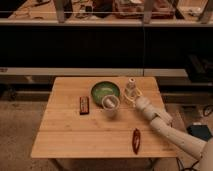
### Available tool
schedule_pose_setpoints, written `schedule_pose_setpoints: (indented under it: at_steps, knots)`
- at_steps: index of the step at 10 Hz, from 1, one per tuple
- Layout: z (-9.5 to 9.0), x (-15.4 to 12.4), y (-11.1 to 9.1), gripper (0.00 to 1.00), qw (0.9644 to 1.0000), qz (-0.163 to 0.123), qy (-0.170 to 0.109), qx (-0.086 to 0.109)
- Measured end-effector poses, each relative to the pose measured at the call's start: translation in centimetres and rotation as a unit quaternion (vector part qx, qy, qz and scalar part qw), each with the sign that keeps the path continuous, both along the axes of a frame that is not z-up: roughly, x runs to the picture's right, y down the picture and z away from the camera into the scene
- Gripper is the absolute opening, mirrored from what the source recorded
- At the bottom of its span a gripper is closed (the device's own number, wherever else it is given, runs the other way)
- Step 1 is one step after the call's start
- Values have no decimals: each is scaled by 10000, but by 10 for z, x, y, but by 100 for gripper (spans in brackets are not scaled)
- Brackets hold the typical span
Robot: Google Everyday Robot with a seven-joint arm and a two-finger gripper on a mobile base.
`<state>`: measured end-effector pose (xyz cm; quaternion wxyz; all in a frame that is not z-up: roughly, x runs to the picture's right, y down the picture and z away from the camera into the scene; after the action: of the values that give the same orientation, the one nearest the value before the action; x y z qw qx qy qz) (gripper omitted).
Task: Stand the bottle upright
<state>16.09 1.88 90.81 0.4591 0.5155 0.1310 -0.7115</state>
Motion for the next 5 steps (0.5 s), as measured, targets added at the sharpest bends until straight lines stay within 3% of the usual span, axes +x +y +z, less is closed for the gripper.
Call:
schedule_pose_setpoints:
  at_steps: [5]
  knots:
    - [0,1,1,80,10000,-49,17,-65]
